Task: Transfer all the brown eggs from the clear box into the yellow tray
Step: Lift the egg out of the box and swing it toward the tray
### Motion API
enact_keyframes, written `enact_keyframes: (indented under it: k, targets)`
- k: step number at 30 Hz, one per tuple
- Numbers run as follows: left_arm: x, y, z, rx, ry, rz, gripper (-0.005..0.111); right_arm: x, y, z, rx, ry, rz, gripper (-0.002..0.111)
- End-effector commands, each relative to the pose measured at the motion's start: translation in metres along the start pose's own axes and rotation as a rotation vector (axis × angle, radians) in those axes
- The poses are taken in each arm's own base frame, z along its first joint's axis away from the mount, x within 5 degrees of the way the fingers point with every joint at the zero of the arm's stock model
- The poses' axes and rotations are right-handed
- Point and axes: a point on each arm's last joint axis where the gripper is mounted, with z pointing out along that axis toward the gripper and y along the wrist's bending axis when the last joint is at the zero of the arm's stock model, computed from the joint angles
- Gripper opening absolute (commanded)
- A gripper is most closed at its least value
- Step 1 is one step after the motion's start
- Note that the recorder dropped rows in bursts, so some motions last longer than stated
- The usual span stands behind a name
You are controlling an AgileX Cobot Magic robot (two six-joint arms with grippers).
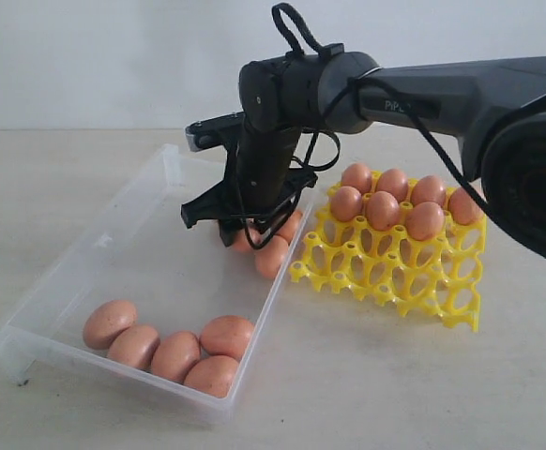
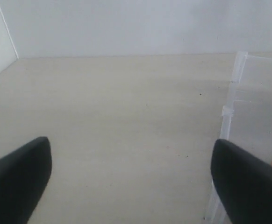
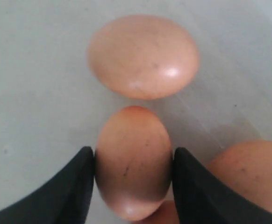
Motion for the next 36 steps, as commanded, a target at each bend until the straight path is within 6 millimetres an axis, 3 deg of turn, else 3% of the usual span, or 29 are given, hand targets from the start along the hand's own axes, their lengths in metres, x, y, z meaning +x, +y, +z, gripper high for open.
enact_keyframes:
  k: [1,10,17,24,30,36]
  targets:
    - [-0.001,0.0,0.0,0.003,-0.001,0.017,0.095,-0.003,0.018,-0.02,-0.022,-0.036,-0.058,0.0]
    - [-0.001,0.0,0.0,0.001,-0.001,0.017,0.097,0.009,0.043,-0.02,-0.035,0.063,-0.141,0.0]
    - [-0.001,0.0,0.0,0.001,-0.001,0.017,0.093,-0.004,0.056,-0.032,-0.135,-0.09,-0.136,0.0]
    - [-0.001,0.0,0.0,0.001,-0.001,0.017,0.058,-0.014,0.082,-0.057,-0.195,-0.486,-0.114,0.0]
    - [-0.001,0.0,0.0,0.001,-0.001,0.017,0.029,0.017,0.087,-0.076,-0.194,-0.798,0.0,0.0]
    - [-0.001,0.0,0.0,0.001,-0.001,0.017,0.006,0.046,0.067,-0.097,-0.188,-0.985,0.114,0.0]
